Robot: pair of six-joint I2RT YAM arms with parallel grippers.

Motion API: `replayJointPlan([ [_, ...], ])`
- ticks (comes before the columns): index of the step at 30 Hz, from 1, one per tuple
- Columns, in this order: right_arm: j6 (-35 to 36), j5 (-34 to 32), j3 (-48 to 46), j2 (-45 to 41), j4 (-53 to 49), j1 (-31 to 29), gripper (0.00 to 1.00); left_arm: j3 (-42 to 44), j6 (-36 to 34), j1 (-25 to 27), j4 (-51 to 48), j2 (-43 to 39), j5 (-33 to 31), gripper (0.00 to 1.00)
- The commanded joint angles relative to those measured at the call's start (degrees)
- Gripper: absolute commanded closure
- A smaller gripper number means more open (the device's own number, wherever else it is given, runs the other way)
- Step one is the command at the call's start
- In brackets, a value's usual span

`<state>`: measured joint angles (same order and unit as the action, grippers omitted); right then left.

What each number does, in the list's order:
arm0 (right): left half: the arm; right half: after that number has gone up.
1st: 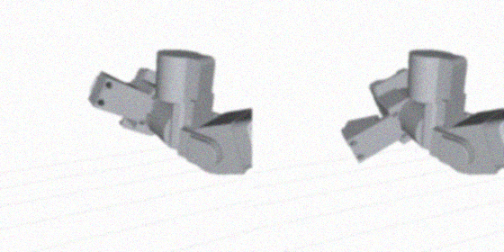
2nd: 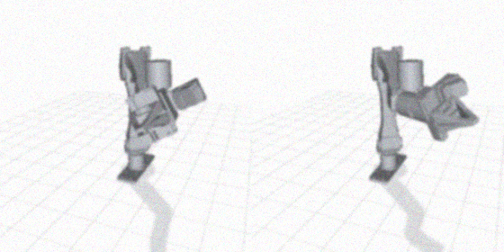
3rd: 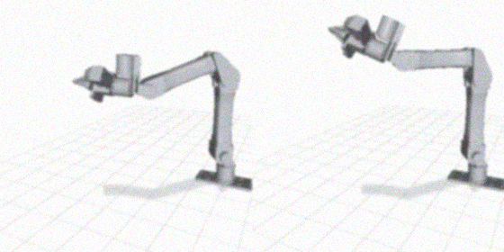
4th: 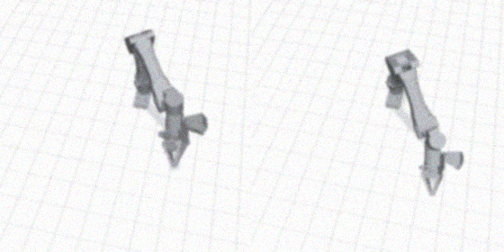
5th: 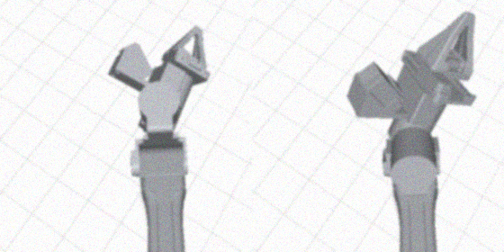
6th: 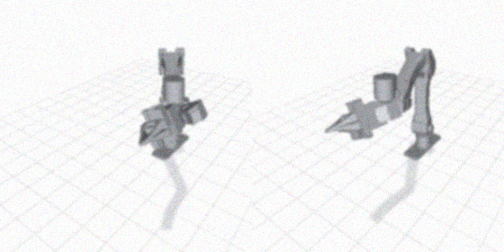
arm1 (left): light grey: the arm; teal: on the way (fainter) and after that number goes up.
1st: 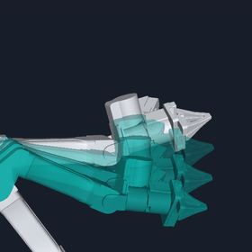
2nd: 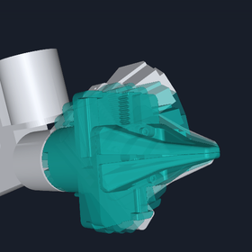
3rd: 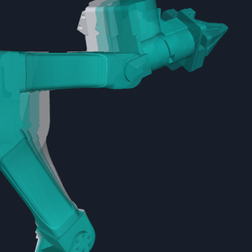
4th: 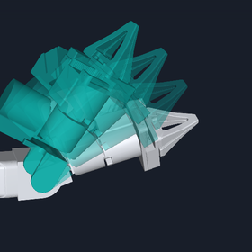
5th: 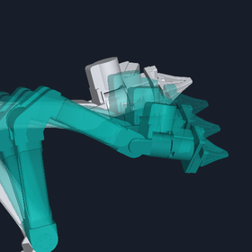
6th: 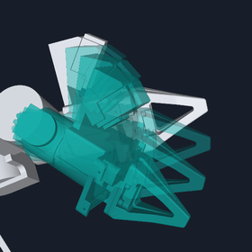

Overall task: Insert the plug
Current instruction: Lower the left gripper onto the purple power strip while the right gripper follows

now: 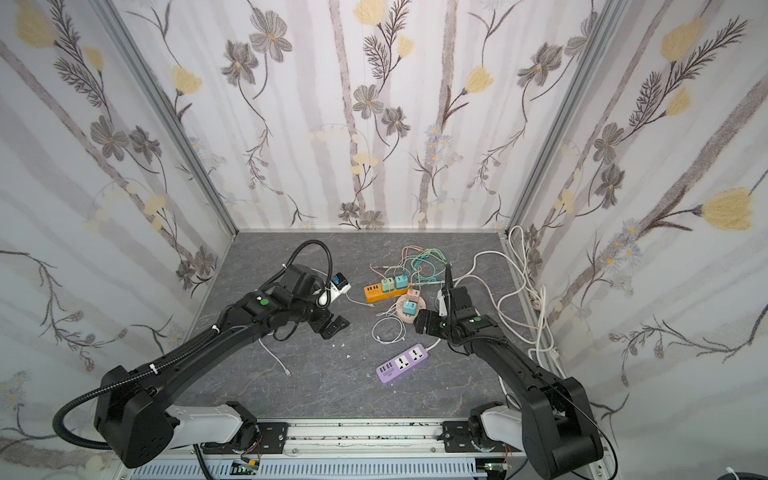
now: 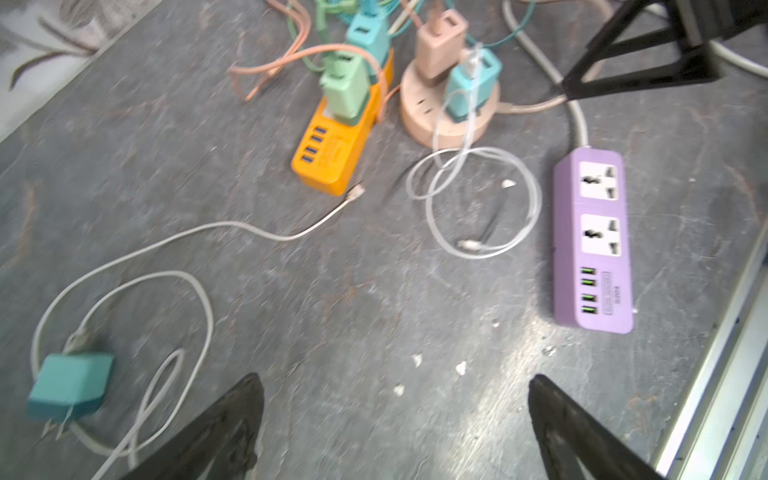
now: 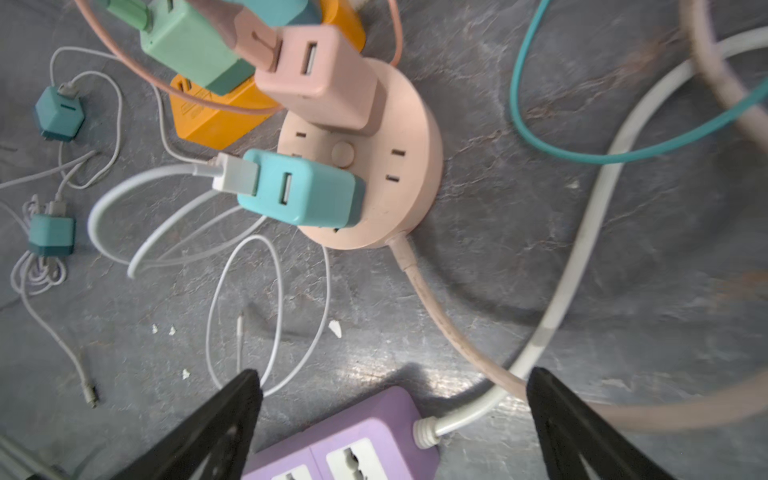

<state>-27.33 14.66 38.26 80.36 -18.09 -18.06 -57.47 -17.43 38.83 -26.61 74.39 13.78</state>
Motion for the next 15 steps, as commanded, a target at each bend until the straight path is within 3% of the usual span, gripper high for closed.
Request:
replayJointPlan([
  [1, 0.50, 9.29, 0.47, 2.52, 3.24, -0.56, 0.01, 4.71, 7.20, 7.76, 15.59, -0.03, -4.15, 0.00],
  [5, 0.20, 12.32, 0.15, 4.73, 3.65, -0.87, 0.01, 8.54, 8.96, 19.66, 20.72, 4.49, -12.87, 0.00],
  [8, -0.71, 13.03, -0.03, 6.13, 3.28, -0.94, 0.00, 8.08, 9.05, 26.54, 21.16, 10.41, -15.79, 0.00],
  [12, -2.82, 12.64, -0.56, 7.57, 3.42, -0.93, 0.01, 5.66, 11.86, 30.51, 22.22, 18.04, -16.16, 0.04],
  [15, -4.92, 12.51, -1.88, 7.71, 5.05, -1.07, 0.01, 3.73, 13.11, 31.30, 22.27, 22.29, -20.89, 0.07],
])
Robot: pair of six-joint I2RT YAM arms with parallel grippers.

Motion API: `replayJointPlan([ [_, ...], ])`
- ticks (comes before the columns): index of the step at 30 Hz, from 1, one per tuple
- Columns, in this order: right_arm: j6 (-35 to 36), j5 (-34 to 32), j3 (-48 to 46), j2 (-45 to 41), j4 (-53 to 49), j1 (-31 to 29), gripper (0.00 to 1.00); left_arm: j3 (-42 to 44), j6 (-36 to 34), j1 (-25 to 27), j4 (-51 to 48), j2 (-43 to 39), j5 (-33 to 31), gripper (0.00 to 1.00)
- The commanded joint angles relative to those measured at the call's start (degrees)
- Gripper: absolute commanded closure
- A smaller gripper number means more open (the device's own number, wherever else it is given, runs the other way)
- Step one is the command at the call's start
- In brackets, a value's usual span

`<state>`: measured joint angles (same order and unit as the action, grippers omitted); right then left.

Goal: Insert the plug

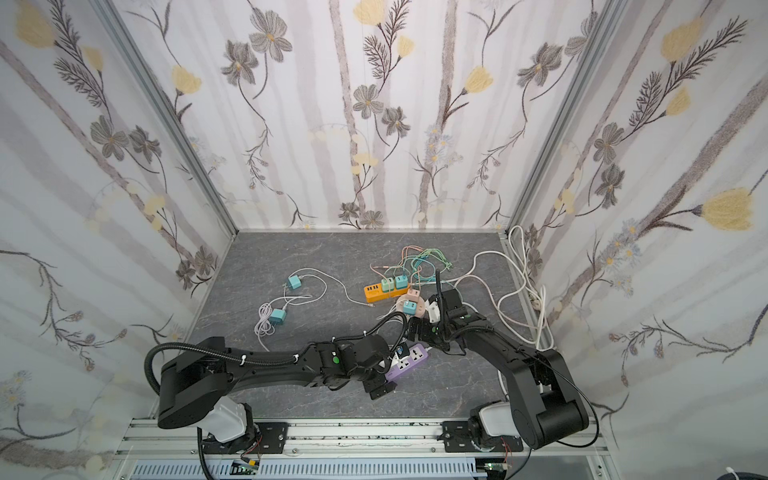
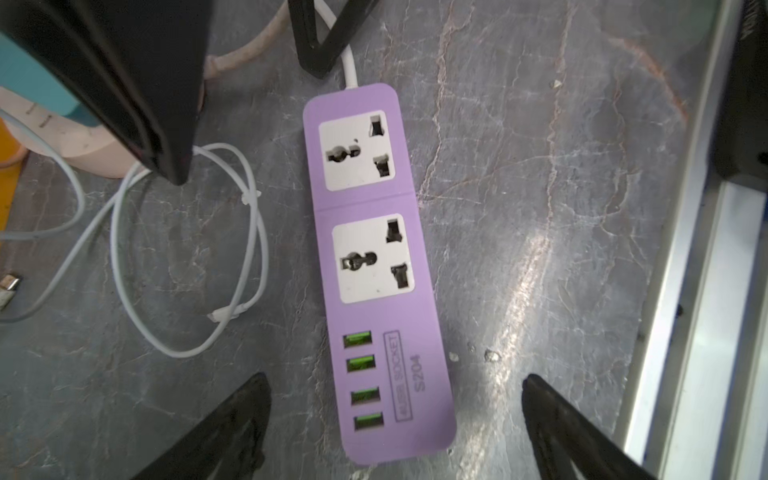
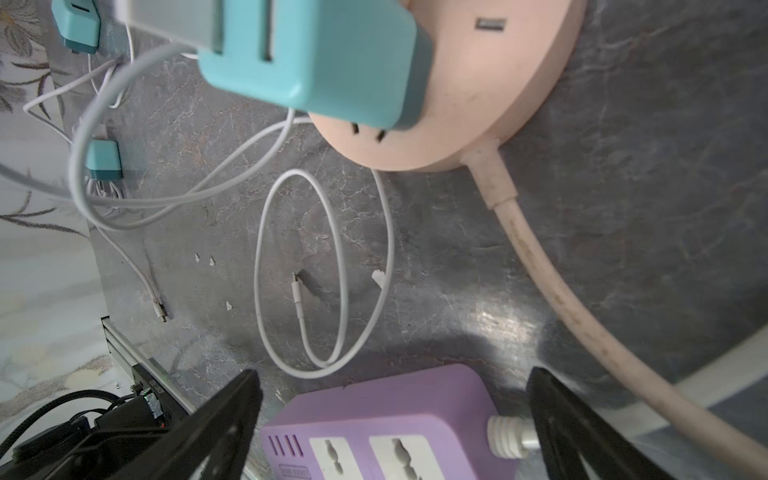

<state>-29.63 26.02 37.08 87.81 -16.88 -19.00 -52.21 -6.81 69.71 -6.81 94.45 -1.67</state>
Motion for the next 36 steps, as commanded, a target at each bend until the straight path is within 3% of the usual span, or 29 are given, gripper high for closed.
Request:
replayJointPlan([
  [1, -3.36, 1.14, -1.22, 0.21, 4.28, -0.08, 0.01, -2.11, 2.59, 0.48, 2.34, 3.38, -5.62, 0.07],
  [8, -8.63, 3.33, -4.41, -0.57, 6.80, -0.55, 0.01, -3.57, 4.00, 0.44, 0.71, 7.62, -5.94, 0.17],
  [13, -14.25, 7.05, -5.87, -0.01, 8.42, -2.53, 0.01, -0.63, 5.72, -1.94, 0.27, 5.61, -4.84, 0.43],
  [15, -17.88, 7.60, -6.43, 0.07, 9.69, -3.62, 0.01, 0.92, 6.36, -3.31, -0.04, 4.39, -6.06, 0.46],
  [23, -35.88, 6.62, -5.78, 2.75, 21.22, -11.10, 0.01, 6.99, 6.59, -8.97, -0.20, -0.65, -8.55, 0.46],
  [27, -40.29, 5.86, -2.51, 6.68, 22.55, -14.24, 0.01, 11.67, 6.18, -11.97, 0.97, -5.79, -9.97, 0.44],
  [32, -44.59, 6.51, 0.64, 11.63, 22.35, -17.58, 0.01, 16.62, 0.42, -16.02, 4.42, -11.84, -0.40, 0.42],
  [36, -48.07, 6.15, -0.28, 12.60, 21.89, -19.04, 0.01, 17.81, -6.49, -17.30, 8.10, -14.82, 2.58, 0.39],
])
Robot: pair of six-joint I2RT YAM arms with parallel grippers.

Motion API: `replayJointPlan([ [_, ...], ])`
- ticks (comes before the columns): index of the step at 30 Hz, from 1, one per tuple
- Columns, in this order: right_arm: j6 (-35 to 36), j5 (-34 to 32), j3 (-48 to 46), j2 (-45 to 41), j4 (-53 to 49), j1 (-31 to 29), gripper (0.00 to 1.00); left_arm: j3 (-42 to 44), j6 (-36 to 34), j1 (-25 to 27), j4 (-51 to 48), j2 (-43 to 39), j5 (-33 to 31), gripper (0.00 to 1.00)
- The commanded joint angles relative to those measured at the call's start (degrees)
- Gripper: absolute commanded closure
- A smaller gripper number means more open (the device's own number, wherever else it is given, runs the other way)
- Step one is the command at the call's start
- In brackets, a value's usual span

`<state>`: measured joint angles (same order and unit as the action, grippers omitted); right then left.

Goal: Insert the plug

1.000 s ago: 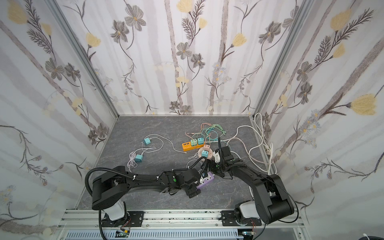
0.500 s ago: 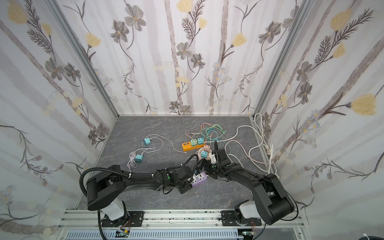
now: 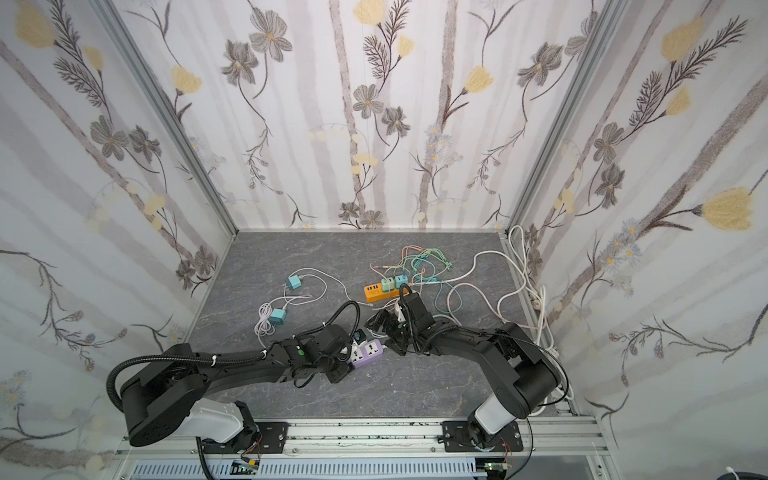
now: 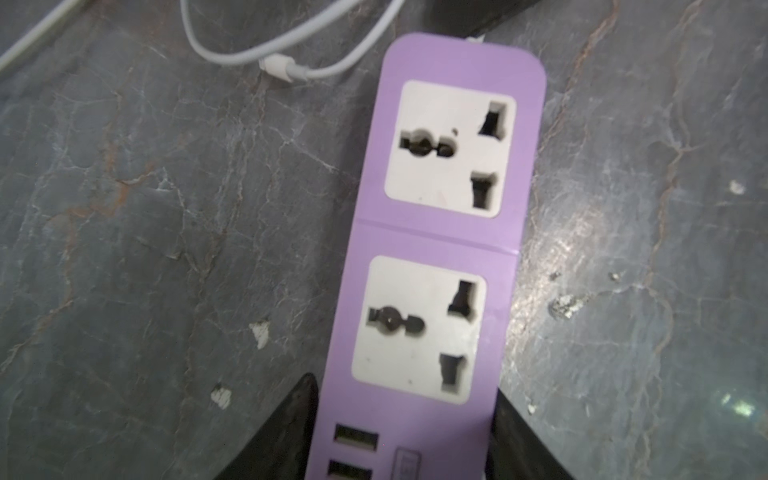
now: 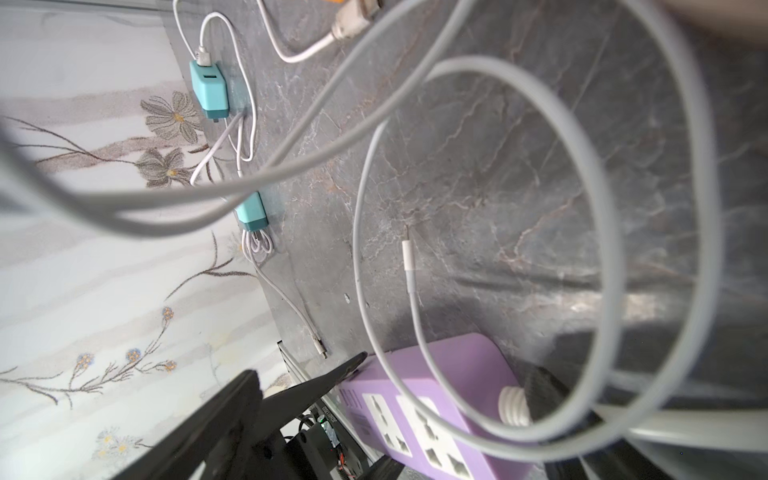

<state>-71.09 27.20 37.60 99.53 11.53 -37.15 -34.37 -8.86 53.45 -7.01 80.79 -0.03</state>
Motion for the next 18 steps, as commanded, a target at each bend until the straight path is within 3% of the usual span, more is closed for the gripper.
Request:
replayJointPlan([
  [1, -7.15, 4.88, -1.12, 0.76, -6.55, -1.07, 0.01, -0.32, -5.40, -2.06, 8.43, -1.00, 2.82, 0.38],
  [9, -12.45, 2.24, -5.35, -3.14, -5.40, -2.32, 0.01, -2.14, -12.06, -5.24, 10.87, 2.35, 7.68, 0.38],
  [18, -17.65, 2.07, -7.00, -2.71, 1.55, -3.36, 0.01, -6.12, -14.76, -7.00, 11.26, 8.49, 7.52, 0.37],
])
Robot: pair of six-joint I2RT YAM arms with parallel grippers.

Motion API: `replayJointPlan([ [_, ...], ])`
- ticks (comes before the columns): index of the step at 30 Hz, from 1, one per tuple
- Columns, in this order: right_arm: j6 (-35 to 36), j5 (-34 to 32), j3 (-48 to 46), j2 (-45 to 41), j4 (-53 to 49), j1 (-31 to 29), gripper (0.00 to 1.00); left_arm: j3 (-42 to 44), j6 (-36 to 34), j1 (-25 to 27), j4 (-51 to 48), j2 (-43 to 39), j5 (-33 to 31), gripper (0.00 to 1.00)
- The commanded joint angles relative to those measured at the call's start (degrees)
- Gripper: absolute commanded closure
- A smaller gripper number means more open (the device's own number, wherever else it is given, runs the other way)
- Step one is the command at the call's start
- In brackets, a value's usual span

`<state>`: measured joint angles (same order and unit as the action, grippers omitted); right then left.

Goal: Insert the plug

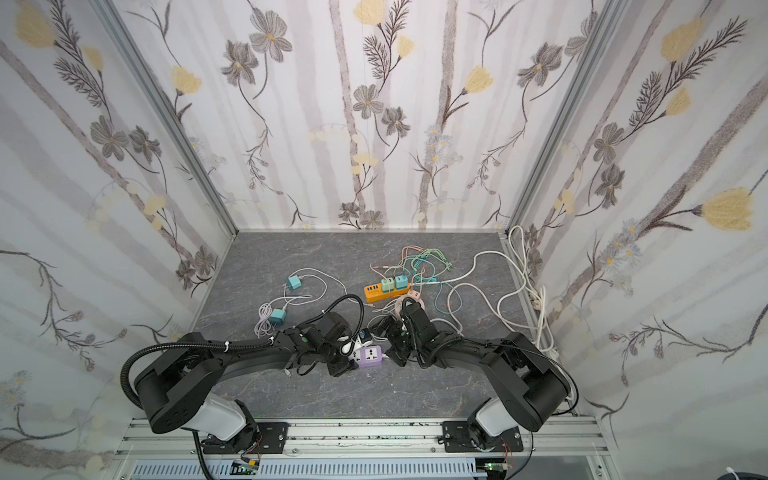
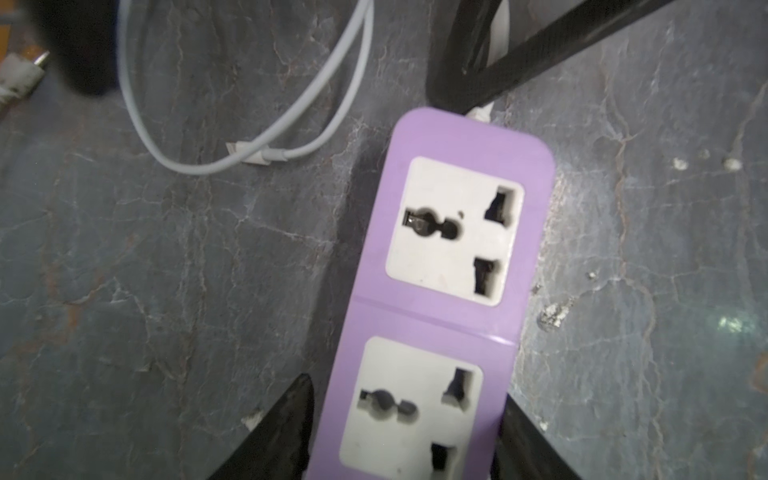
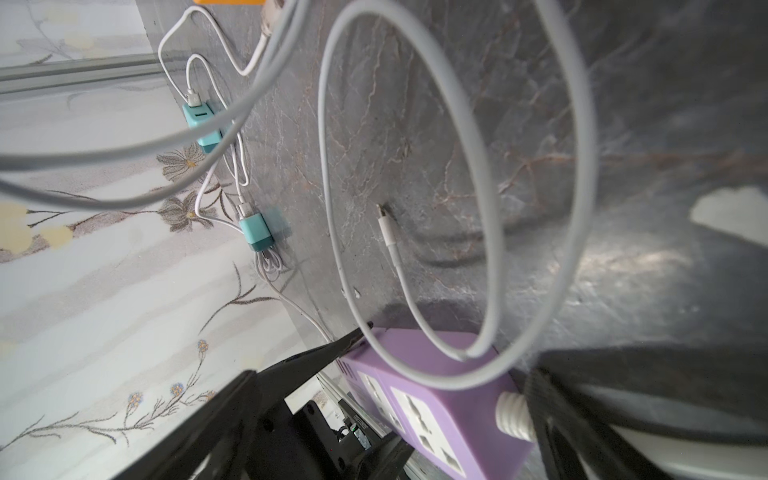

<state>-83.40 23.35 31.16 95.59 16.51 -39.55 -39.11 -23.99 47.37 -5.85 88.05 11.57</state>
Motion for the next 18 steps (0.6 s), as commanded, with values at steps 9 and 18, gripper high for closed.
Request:
replayJointPlan([
  [9, -12.47, 5.31, -1.60, 5.28, 6.70, -1.85, 0.01, -4.05, -1.41, -1.33, 7.67, 0.84, -4.59, 0.28],
  [18, -12.85, 3.01, -2.53, 2.85, 5.09, -1.45, 0.01, -2.29, -0.75, -2.15, 8.07, -3.39, -3.63, 0.19],
])
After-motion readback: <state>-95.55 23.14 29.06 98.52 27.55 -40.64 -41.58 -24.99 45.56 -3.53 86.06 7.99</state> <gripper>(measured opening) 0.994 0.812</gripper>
